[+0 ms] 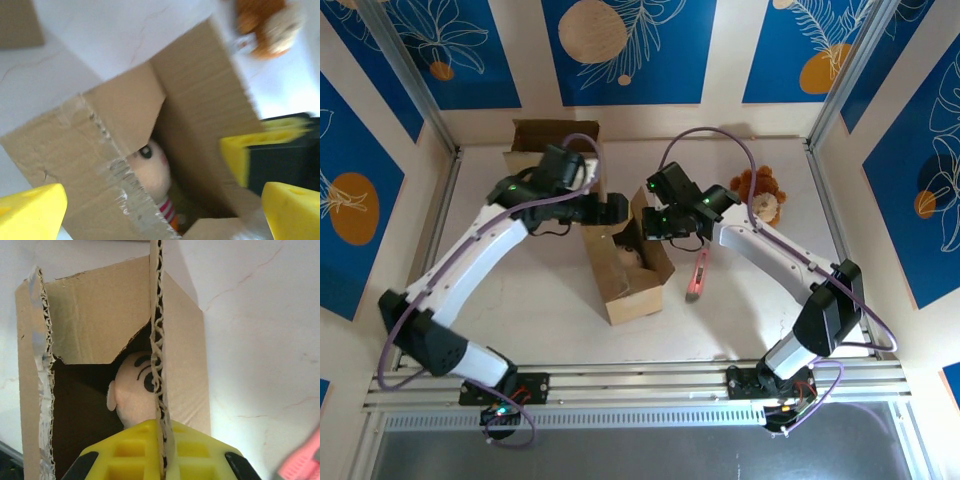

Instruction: Unpack the express box

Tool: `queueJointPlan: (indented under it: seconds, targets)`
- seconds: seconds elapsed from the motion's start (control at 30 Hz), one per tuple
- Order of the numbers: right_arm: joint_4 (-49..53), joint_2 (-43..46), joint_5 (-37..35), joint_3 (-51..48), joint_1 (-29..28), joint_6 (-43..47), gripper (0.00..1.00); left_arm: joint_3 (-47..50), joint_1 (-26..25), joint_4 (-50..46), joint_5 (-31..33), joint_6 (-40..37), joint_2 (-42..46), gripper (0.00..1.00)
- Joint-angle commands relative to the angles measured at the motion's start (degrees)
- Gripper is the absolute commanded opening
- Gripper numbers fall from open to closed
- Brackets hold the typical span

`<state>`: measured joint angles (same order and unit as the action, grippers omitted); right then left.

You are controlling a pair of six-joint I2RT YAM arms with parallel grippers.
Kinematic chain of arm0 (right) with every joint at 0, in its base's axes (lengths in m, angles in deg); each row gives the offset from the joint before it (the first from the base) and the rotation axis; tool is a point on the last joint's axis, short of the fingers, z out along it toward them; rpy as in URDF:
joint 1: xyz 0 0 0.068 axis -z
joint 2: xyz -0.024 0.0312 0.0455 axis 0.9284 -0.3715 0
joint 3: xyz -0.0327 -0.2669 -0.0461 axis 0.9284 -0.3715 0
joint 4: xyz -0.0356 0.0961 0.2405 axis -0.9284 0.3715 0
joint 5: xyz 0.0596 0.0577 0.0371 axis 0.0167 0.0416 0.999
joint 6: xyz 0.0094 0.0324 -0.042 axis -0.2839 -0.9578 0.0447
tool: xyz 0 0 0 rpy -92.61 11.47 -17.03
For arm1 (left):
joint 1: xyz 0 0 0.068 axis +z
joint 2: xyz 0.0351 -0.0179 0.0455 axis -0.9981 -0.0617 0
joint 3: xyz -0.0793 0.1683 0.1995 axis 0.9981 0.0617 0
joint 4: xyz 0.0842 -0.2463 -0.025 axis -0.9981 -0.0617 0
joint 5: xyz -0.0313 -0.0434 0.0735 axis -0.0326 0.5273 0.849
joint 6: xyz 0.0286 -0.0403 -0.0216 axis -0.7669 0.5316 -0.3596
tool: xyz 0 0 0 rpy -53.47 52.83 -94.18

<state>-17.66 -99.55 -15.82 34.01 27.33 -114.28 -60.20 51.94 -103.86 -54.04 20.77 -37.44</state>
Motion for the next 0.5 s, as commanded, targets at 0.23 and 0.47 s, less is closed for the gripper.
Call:
queueJointPlan:
  seconds: [0.23,0.47]
  targets:
    - [-8.6,3.5,2.9,-5.1,-1.0,-7.1,0.00,-7.6,-7.8,-22.5,21.5,1.7,-10.2,1.00]
    - [-8.9,4.4,2.4,-6.1,-0.3,-7.2,0.00,-7.8,-10.3,-29.7,28.3,4.6,-11.4,0.99]
